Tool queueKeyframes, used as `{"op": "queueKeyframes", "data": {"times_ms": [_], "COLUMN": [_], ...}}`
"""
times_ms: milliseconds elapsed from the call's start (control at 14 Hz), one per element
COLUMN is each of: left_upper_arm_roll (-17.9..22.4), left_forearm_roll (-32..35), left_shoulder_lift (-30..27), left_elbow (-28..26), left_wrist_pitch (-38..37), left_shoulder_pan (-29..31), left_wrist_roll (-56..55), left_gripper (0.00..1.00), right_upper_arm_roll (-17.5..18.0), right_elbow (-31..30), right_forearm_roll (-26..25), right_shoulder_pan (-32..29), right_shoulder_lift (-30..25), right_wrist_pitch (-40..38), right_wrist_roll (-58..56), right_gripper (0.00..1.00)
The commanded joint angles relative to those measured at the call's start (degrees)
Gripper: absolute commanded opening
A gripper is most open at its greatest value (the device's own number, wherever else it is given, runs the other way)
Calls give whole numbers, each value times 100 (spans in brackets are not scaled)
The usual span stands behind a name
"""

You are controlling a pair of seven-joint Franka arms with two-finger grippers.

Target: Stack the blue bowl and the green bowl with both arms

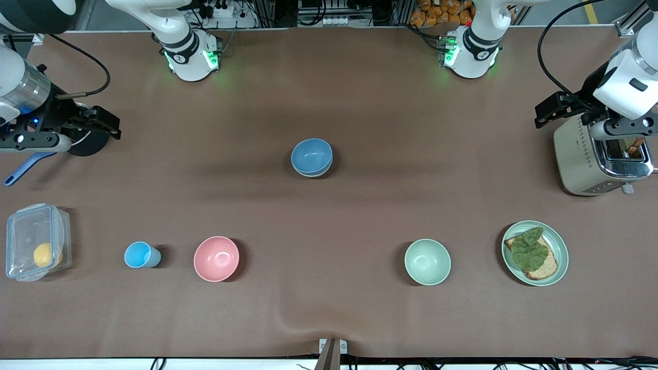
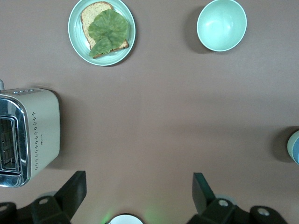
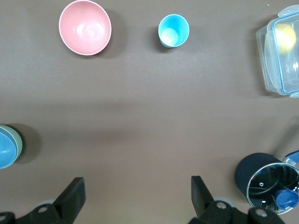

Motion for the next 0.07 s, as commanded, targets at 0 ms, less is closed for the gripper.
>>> {"op": "queueKeyframes", "data": {"times_ms": [0], "left_upper_arm_roll": [14], "left_forearm_roll": [-143], "left_shoulder_lift": [29], "left_elbow": [100], "left_wrist_pitch": [-120], "left_shoulder_pan": [36], "left_wrist_roll": [137], "left_gripper": [100], "right_upper_arm_roll": [6], "right_elbow": [-26], "right_forearm_roll": [-96], "right_shoulder_pan": [-7], "right_shoulder_lift": [-28], "right_wrist_pitch": [23], "right_wrist_roll": [-68], "right_gripper": [100]}}
